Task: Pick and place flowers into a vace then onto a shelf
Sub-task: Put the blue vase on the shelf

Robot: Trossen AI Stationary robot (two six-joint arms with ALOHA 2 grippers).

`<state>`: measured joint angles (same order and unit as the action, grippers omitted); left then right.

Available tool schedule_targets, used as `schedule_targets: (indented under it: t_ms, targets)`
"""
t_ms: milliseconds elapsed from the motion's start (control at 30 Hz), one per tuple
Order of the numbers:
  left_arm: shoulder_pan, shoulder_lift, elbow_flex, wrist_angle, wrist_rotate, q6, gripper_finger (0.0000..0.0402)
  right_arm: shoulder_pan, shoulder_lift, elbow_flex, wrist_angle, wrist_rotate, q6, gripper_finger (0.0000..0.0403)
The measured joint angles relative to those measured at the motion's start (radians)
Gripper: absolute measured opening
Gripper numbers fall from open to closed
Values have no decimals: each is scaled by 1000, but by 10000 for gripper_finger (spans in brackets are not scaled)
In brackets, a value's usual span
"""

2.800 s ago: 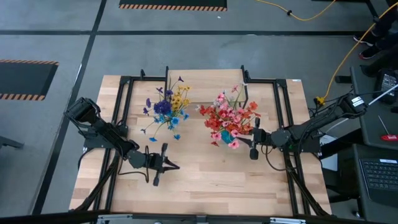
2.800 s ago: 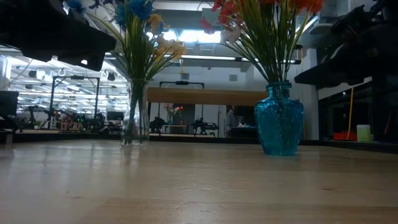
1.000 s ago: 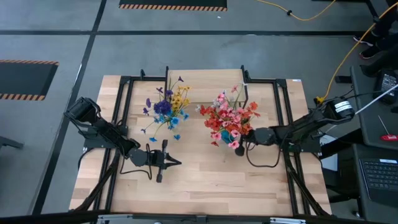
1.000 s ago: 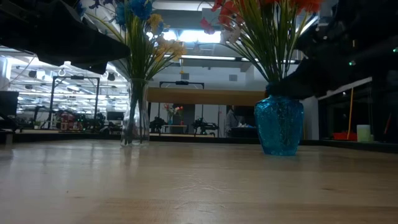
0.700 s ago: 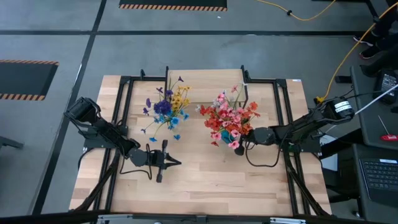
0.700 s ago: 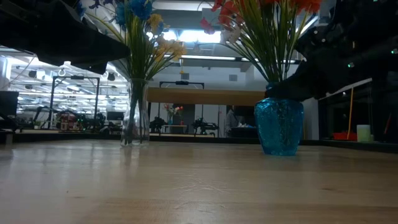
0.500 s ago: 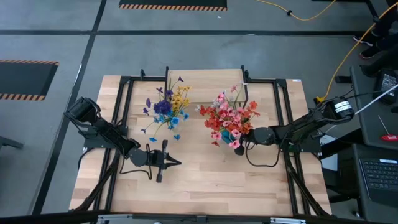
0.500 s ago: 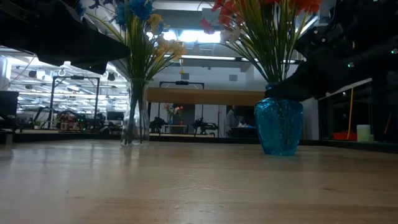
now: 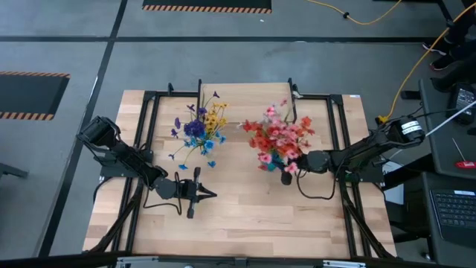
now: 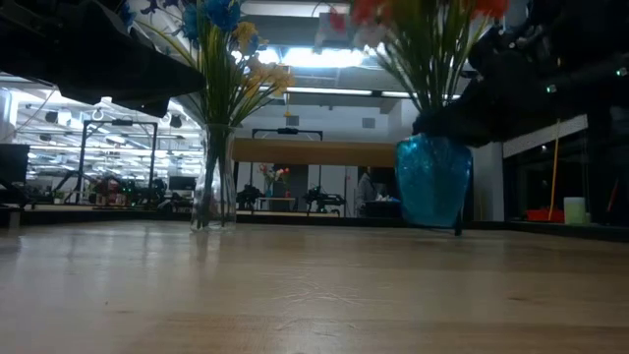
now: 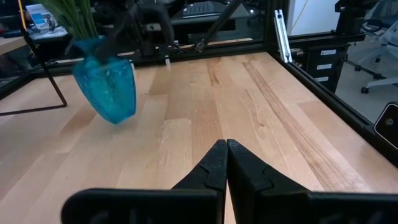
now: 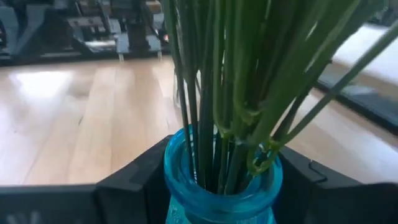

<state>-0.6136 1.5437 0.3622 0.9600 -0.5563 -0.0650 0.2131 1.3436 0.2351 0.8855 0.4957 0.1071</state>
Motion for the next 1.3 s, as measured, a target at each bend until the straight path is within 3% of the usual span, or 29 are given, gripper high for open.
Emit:
schedule_targets:
  t_ms: [533, 833, 1200, 1300]
  targets:
    - [0, 0, 0, -3, 0, 0, 2, 1, -189, 20, -69, -18, -67, 198]
    - [0, 0, 0, -17, 0, 0, 3, -20, -210, 313, -516, -29, -140, 198]
    - [0, 0, 0, -18, 10, -2, 5, -197, -210, 583, -785, -27, -197, 198]
    - [0, 0, 0, -18, 11, -2, 5, -276, -210, 623, -836, -104, -197, 198]
